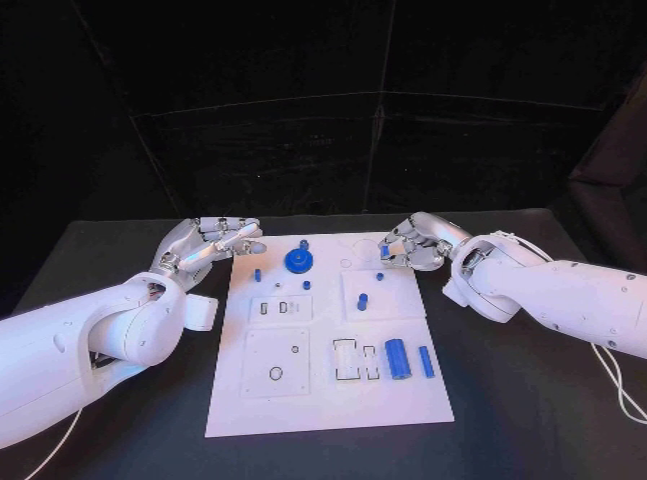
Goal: Assemble the parts on the task board
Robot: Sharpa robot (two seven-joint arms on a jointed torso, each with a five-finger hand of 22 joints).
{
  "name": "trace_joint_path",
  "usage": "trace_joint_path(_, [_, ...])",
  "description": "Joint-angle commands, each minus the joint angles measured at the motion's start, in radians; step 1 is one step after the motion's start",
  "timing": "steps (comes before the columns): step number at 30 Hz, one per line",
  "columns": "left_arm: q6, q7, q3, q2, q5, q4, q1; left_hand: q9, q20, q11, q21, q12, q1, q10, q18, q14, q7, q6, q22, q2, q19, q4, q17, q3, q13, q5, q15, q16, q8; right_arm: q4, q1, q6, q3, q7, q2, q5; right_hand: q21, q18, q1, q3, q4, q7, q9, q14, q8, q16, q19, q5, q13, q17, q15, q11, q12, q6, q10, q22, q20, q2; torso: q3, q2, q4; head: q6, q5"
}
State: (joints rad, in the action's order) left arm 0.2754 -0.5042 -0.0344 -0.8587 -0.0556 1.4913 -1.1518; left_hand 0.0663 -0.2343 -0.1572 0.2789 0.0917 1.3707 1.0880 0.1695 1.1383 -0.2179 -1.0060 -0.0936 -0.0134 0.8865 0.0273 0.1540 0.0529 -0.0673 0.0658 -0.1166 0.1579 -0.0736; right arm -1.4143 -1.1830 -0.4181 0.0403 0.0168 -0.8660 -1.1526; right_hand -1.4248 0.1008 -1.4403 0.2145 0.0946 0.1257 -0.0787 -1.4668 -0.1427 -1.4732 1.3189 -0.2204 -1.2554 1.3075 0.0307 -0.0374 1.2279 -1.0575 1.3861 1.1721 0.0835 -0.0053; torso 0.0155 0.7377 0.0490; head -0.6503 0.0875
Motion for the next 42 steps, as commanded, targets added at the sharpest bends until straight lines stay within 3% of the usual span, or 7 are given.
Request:
trace_joint_path(1, [-0.011, -0.003, 0.001, 0.002, 0.001, -0.003, -0.002, -0.001, 0.0, -0.005, -0.004, -0.003, 0.0, 0.003, 0.015, 0.005, -0.002, -0.002, 0.001, -0.01, 0.004, -0.007, 0.001, -0.002, 0.001, -0.002, -0.001, -0.006, 0.004, -0.042, -0.006, -0.021, -0.001, -0.088, 0.011, -0.021, -0.005, -0.02, 0.004, 0.012, 0.004, -0.008, -0.006, -0.064, -0.004, -0.001, 0.005, -0.003, 0.001, 0.062, 0.006, 0.005, 0.0, -0.014, -0.002, 0.005, -0.007, 0.011, 0.005, -0.009, 0.0017, -0.005, -0.008])
trace_joint_path(7, [-0.011, -0.004, 0.001, 0.006, 0.017, -0.013, -0.002, -0.001, 0.0, -0.005, -0.004, -0.004, -0.001, 0.003, 0.015, 0.005, -0.002, -0.003, 0.001, -0.01, 0.004, -0.007, 0.001, -0.002, 0.001, -0.002, -0.001, -0.006, 0.004, -0.1, -0.011, -0.01, -0.001, -0.172, 0.069, -0.067, -0.006, -0.02, 0.008, 0.02, 0.002, -0.009, -0.006, -0.064, -0.003, -0.001, 0.007, -0.01, 0.001, 0.062, 0.007, 0.006, 0.0, -0.015, -0.001, 0.008, -0.008, 0.012, 0.0126, -0.022, 0.0088, -0.017, -0.033])
trace_joint_path(12, [-0.01, -0.004, 0.001, 0.004, 0.04, -0.016, -0.002, -0.001, 0.0, -0.005, -0.004, -0.004, -0.001, 0.003, 0.015, 0.005, -0.002, -0.003, 0.001, -0.01, 0.004, -0.007, 0.001, -0.002, 0.001, -0.002, -0.001, -0.006, 0.004, -0.095, -0.011, 0.009, -0.001, -0.19, 0.146, -0.12, -0.006, -0.021, 0.01, 0.022, -0.002, -0.01, -0.006, -0.064, -0.003, 0.0, 0.008, -0.01, 0.001, 0.061, 0.007, 0.007, -0.001, -0.016, -0.001, 0.009, -0.008, 0.006, 0.0183, -0.028, 0.0129, -0.026, -0.058])
trace_joint_path(23, [-0.008, -0.005, 0.001, -0.001, 0.057, -0.014, -0.005, -0.001, 0.0, -0.005, -0.004, -0.004, -0.001, 0.003, 0.015, 0.005, -0.002, -0.003, 0.001, -0.01, 0.004, -0.007, 0.001, -0.002, 0.001, -0.002, -0.001, -0.006, 0.004, -0.06, 0.015, 0.029, 0.001, -0.233, 0.266, -0.26, -0.007, -0.021, 0.013, 0.024, -0.005, -0.01, -0.007, -0.064, -0.003, 0.0, 0.008, -0.008, 0.003, 0.06, 0.007, 0.007, -0.003, -0.017, -0.002, 0.01, -0.008, 0.001, 0.0295, -0.031, 0.0209, -0.04, -0.077])
trace_joint_path(28, [-0.009, -0.006, 0.001, 0.001, 0.062, -0.015, -0.005, -0.001, 0.0, -0.005, -0.004, -0.004, -0.001, 0.003, 0.015, 0.005, -0.002, -0.003, 0.001, -0.01, 0.004, -0.007, 0.001, -0.002, 0.001, -0.002, -0.001, -0.006, 0.004, -0.051, 0.036, 0.033, 0.001, -0.245, 0.294, -0.299, -0.007, -0.021, 0.015, 0.024, -0.006, -0.009, -0.006, -0.064, -0.003, 0.0, 0.009, -0.008, 0.002, 0.06, 0.007, 0.007, -0.003, -0.017, -0.002, 0.011, -0.008, -0.002, 0.0294, -0.031, 0.0193, -0.045, -0.085])
trace_joint_path(31, [-0.01, -0.006, 0.001, 0.003, 0.064, -0.017, -0.005, -0.001, 0.0, -0.005, -0.004, -0.004, -0.001, 0.003, 0.015, 0.005, -0.002, -0.003, 0.001, -0.01, 0.004, -0.007, 0.001, -0.002, 0.001, -0.002, -0.001, -0.006, 0.004, -0.043, 0.048, 0.035, 0.001, -0.254, 0.31, -0.316, -0.007, -0.021, 0.015, 0.024, -0.006, -0.009, -0.006, -0.064, -0.003, 0.0, 0.009, -0.008, 0.002, 0.06, 0.007, 0.007, -0.003, -0.017, -0.002, 0.011, -0.008, -0.002, 0.0268, -0.03, 0.0187, -0.046, -0.092])
trace_joint_path(42, [-0.011, -0.006, 0.001, 0.009, 0.065, -0.02, -0.005, -0.001, 0.0, -0.005, -0.004, -0.004, -0.001, 0.003, 0.015, 0.005, -0.002, -0.003, 0.001, -0.01, 0.004, -0.007, 0.001, -0.002, 0.001, -0.002, -0.001, -0.006, 0.004, -0.03, 0.064, 0.054, 0.002, -0.272, 0.335, -0.346, -0.008, -0.021, 0.025, 0.025, -0.006, -0.009, -0.006, -0.064, -0.001, 0.001, 0.011, -0.009, 0.004, 0.059, 0.007, 0.006, -0.006, -0.017, -0.003, 0.013, -0.009, -0.008, 0.0238, -0.03, 0.0187, -0.049, -0.099])
